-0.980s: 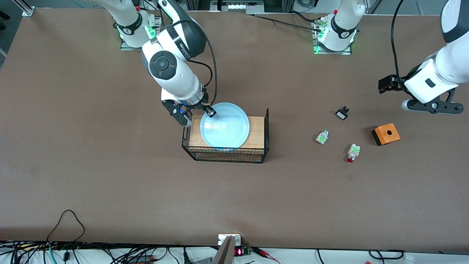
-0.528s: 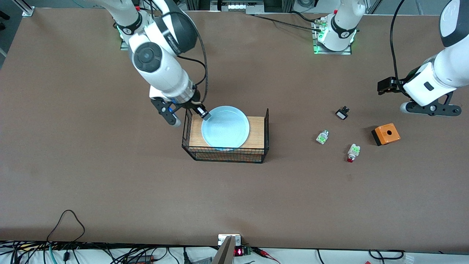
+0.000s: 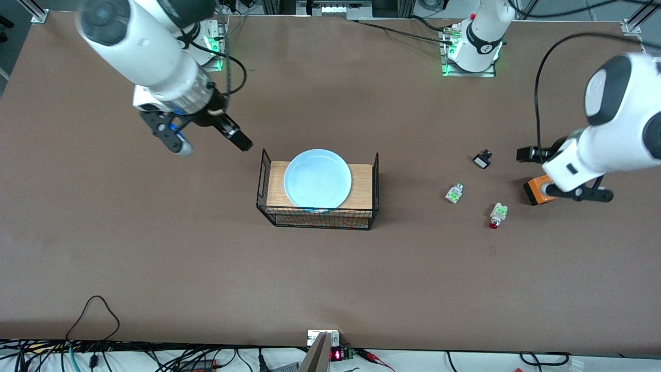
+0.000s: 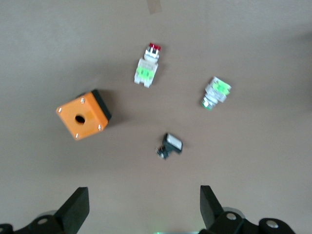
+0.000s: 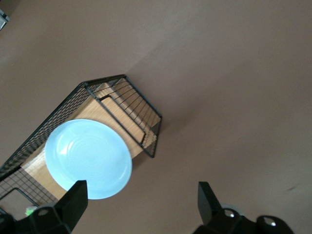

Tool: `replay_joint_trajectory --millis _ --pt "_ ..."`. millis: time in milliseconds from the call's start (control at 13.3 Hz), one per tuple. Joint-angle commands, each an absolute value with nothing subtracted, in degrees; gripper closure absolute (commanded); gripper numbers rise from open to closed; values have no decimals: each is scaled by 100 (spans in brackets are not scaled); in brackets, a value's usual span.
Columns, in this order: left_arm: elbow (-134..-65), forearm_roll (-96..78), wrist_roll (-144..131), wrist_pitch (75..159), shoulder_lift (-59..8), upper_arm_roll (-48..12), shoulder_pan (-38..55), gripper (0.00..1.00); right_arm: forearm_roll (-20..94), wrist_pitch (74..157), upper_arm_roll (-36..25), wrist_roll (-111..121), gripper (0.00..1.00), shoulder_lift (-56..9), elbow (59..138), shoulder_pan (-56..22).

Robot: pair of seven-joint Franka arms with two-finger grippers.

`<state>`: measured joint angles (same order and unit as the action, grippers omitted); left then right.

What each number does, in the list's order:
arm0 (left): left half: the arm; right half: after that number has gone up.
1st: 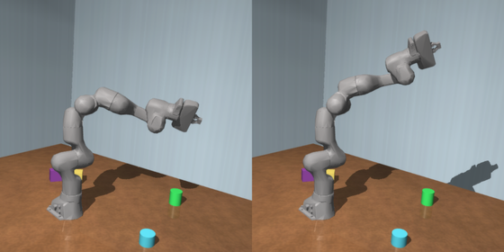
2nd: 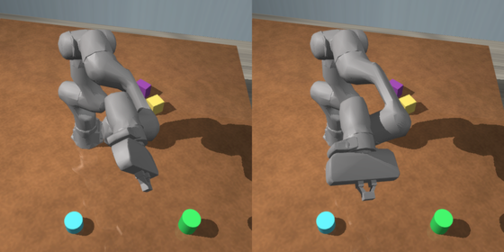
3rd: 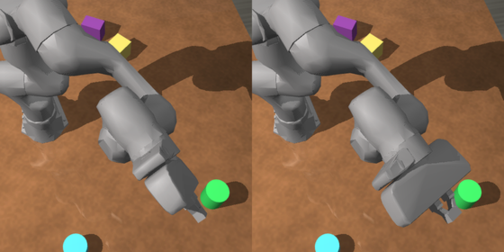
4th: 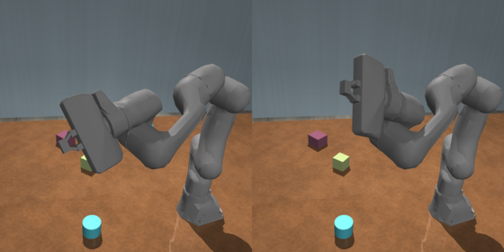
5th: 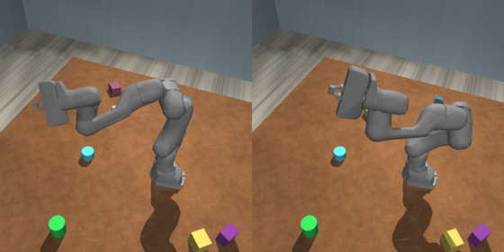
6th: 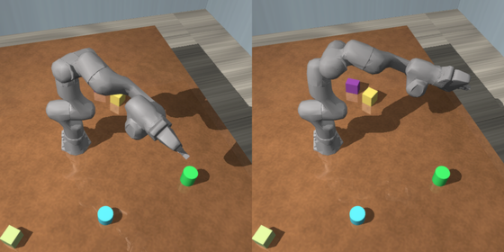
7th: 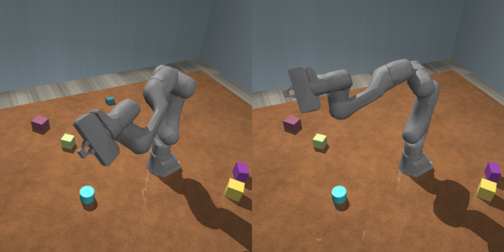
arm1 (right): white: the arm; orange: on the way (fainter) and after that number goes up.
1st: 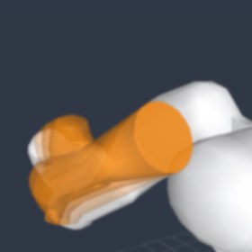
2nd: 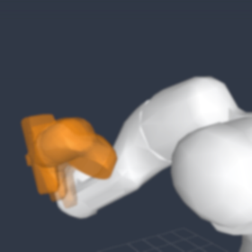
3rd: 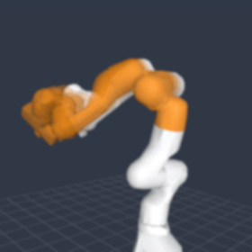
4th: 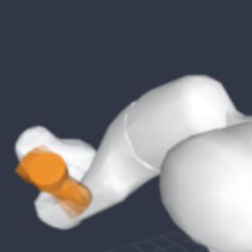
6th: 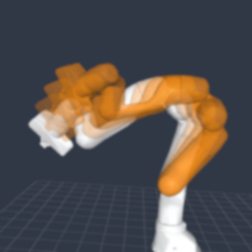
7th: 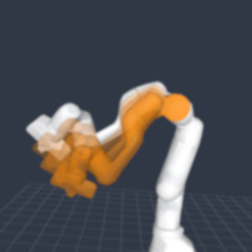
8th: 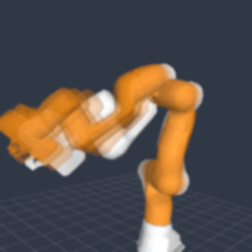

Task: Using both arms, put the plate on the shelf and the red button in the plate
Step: 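Open the right gripper and withdraw it while the left gripper reaches the switches, then lower the left gripper and grasp the red push-button switch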

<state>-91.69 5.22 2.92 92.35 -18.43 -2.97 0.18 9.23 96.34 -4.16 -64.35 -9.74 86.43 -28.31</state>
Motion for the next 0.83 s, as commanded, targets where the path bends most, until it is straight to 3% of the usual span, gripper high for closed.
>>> replay_joint_trajectory --millis 0,452,603,754 --pt "-9175 633 1095 9893 -2433 -299 -149 0 381 9098 -562 -4928 0 -1072 8341 -2445" --pt "-10396 1002 1371 12810 -2943 -299 -149 0 -518 8938 -562 -2069 0 -1081 8341 -1347" --pt "-10459 1002 1362 13007 -3163 -299 -149 0 -440 9043 -554 -1278 0 -1134 8367 -820" --pt "-10485 1011 1423 13191 -3278 -299 -149 9 -422 9333 -554 -365 0 -1134 8498 -441"
